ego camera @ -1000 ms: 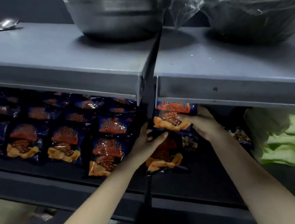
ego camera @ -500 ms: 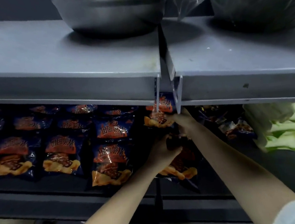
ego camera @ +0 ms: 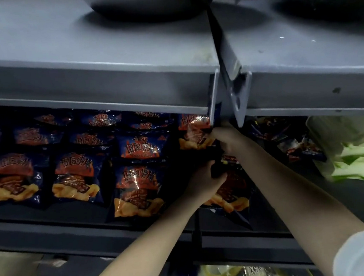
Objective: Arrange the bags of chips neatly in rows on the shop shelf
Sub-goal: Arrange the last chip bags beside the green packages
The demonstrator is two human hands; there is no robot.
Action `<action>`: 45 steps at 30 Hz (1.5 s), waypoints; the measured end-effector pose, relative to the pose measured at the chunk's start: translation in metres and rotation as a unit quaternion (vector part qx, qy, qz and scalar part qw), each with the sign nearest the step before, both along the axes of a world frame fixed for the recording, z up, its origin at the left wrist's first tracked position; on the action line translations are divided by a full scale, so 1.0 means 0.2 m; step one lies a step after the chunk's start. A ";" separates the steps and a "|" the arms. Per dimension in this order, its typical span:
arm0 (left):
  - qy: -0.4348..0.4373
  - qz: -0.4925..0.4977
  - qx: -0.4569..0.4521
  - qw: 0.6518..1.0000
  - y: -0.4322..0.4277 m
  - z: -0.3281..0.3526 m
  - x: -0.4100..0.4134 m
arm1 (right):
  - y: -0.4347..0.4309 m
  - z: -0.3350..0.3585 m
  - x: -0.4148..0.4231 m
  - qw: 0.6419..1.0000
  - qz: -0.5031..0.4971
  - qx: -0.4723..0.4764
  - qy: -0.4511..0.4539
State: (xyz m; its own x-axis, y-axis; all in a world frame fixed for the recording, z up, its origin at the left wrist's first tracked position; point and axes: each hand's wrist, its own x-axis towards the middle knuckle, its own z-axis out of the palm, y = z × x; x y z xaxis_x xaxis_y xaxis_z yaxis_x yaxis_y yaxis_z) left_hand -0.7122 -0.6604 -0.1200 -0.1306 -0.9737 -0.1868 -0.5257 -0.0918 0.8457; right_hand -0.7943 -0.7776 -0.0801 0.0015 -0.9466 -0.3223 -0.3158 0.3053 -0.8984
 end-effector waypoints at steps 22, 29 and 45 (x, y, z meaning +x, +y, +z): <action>-0.010 0.064 -0.024 0.998 0.15 0.00 0.00 | 0.19 -0.08 -0.08 0.977 -0.115 -0.180 0.011; -0.014 0.172 -0.085 0.981 0.27 -0.03 -0.04 | 0.45 -0.06 -0.14 0.972 0.002 -0.233 0.018; 0.125 0.163 -0.060 0.977 0.51 0.05 0.21 | 0.71 0.00 0.19 0.923 0.210 -0.308 0.098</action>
State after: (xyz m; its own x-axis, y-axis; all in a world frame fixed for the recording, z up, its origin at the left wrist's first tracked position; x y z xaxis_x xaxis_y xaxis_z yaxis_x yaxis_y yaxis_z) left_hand -0.6698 -0.5581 -0.1108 0.1625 -0.9842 -0.0708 -0.2610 -0.1121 0.9588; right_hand -0.7563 -0.6348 -0.0795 0.4084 -0.8799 0.2429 -0.4657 -0.4297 -0.7736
